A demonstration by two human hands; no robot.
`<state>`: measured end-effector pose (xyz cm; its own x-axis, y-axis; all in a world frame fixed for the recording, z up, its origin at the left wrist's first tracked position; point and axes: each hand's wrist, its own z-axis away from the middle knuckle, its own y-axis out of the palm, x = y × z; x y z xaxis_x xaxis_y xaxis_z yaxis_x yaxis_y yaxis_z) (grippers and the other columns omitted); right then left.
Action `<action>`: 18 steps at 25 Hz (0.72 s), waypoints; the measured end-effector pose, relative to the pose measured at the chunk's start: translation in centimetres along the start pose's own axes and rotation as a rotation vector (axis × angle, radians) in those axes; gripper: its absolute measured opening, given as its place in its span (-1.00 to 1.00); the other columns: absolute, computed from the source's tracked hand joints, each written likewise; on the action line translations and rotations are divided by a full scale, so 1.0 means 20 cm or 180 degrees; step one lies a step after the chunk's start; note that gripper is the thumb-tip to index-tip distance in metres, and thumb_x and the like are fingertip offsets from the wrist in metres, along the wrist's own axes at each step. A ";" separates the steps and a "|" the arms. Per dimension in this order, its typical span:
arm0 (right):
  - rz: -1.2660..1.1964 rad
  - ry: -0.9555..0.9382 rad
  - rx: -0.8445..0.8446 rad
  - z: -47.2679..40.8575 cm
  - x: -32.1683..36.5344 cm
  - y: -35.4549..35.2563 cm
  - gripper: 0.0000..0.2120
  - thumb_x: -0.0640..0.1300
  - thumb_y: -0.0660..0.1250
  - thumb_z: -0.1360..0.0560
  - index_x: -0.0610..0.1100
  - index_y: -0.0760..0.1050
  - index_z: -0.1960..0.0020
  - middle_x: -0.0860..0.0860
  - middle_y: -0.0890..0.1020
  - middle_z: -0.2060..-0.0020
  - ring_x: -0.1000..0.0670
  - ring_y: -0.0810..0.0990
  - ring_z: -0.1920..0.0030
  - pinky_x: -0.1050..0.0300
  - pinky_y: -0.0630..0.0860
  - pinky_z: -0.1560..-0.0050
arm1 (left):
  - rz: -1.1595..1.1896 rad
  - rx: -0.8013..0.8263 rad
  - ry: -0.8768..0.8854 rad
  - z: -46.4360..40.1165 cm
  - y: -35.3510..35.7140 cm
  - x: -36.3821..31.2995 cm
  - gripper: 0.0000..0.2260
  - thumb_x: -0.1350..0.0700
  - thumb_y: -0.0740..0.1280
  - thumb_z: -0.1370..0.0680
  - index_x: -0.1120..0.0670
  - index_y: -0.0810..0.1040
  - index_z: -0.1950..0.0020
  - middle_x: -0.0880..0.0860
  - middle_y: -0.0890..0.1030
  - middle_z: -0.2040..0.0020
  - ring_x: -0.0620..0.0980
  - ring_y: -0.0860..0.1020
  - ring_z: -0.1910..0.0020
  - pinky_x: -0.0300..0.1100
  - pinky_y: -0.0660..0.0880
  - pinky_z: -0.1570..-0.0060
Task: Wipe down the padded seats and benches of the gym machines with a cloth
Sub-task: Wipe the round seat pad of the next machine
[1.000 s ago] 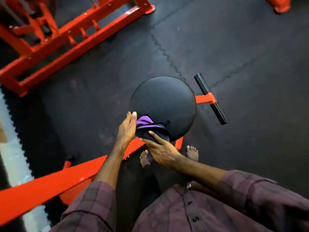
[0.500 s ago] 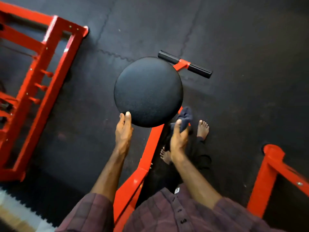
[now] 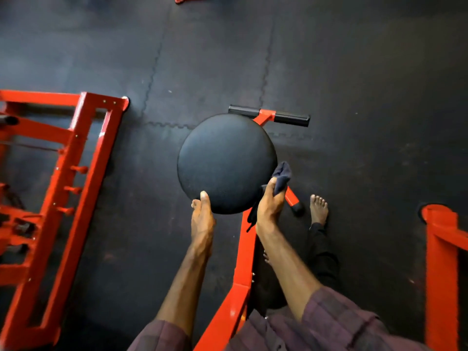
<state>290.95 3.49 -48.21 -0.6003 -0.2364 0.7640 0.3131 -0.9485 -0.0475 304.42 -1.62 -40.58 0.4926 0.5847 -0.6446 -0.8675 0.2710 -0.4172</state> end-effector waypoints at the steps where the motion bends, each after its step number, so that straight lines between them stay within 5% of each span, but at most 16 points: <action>1: 0.0068 -0.0031 0.0135 0.06 -0.08 -0.01 -0.38 0.32 0.20 -0.64 -0.01 0.39 -0.57 -0.06 0.59 -0.42 -0.01 0.59 -0.37 -0.04 0.52 -0.37 | -0.0055 0.0008 -0.0010 0.00 0.00 0.00 -0.01 -0.62 0.07 -0.40 -0.08 0.16 -0.70 -0.03 0.20 -0.70 0.05 0.31 -0.61 0.21 0.31 -0.56; 3: 0.0094 -0.0197 0.0301 0.20 -0.13 -0.05 -0.37 0.44 0.22 -0.58 0.10 0.40 -0.51 -0.06 0.56 -0.45 -0.08 0.54 -0.45 -0.14 0.48 -0.44 | -0.0184 0.0062 0.0004 0.01 -0.01 -0.02 0.02 -0.60 0.02 -0.41 -0.04 0.08 -0.72 -0.01 0.14 -0.71 0.13 0.30 -0.61 0.21 0.29 -0.56; 5: -0.0079 0.0104 0.0186 0.15 0.07 -0.04 -0.48 0.22 0.25 -0.68 -0.06 0.41 -0.52 -0.09 0.57 -0.40 -0.08 0.54 -0.41 0.01 0.45 -0.42 | -0.0239 0.0105 0.0030 -0.02 -0.03 -0.03 0.02 -0.60 0.00 -0.42 0.01 0.08 -0.71 0.03 0.14 -0.72 0.17 0.31 -0.60 0.22 0.29 -0.56; 8: 0.0301 0.0002 0.0154 -0.16 0.38 0.03 -0.59 0.12 0.20 -0.73 -0.14 0.51 -0.40 -0.02 0.69 -0.11 -0.08 0.65 -0.13 0.10 0.55 -0.04 | -0.0248 0.0175 0.0039 -0.05 -0.05 -0.03 0.05 -0.65 0.02 -0.42 0.05 0.14 -0.68 0.02 0.13 -0.71 0.14 0.27 -0.62 0.25 0.27 -0.57; 10: 0.0787 -0.0329 0.0252 -0.19 0.47 0.04 -0.61 0.15 0.22 -0.71 -0.01 0.53 -0.42 0.13 0.71 0.02 -0.05 0.67 -0.12 0.19 0.50 -0.06 | -0.0293 0.0176 0.0092 -0.04 -0.04 -0.03 -0.02 -0.61 0.01 -0.50 0.05 0.08 -0.70 0.02 0.08 -0.73 0.13 0.24 -0.64 0.25 0.22 -0.59; 13: 0.0750 -0.0600 0.0432 -0.04 0.27 -0.04 -0.55 0.05 0.25 -0.72 -0.10 0.41 -0.55 0.02 0.60 -0.33 0.04 0.51 -0.37 0.42 0.35 -0.31 | -0.0313 0.0140 0.0157 -0.01 -0.03 -0.06 -0.16 -0.46 0.02 -0.63 0.03 -0.07 -0.74 0.02 -0.05 -0.74 0.08 0.08 -0.69 0.14 0.06 -0.66; 16: 0.0757 -0.0163 0.0695 -0.11 0.34 -0.07 -0.50 0.15 0.25 -0.70 -0.09 0.43 -0.53 -0.10 0.59 -0.38 -0.06 0.53 -0.40 0.01 0.41 -0.48 | -0.0388 0.0141 0.0154 0.00 -0.04 -0.10 -0.20 -0.41 0.04 -0.66 0.00 -0.13 -0.73 -0.02 -0.12 -0.73 0.02 -0.02 -0.70 0.04 -0.02 -0.67; 18: 0.1050 -0.0107 0.0898 -0.28 0.54 0.01 -0.60 0.12 0.24 -0.72 -0.08 0.51 -0.44 -0.05 0.67 -0.18 -0.02 0.59 -0.22 0.11 0.48 -0.27 | -0.0386 0.0117 0.0143 -0.01 -0.05 -0.10 -0.21 -0.40 0.08 -0.66 -0.02 -0.11 -0.74 -0.04 -0.10 -0.73 0.00 0.00 -0.70 0.03 0.00 -0.67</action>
<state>280.30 -0.40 -43.58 -0.4114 -0.5058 0.7582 0.6759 -0.7274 -0.1185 304.38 -3.28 -39.00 0.5960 0.5112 -0.6192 -0.8028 0.3659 -0.4707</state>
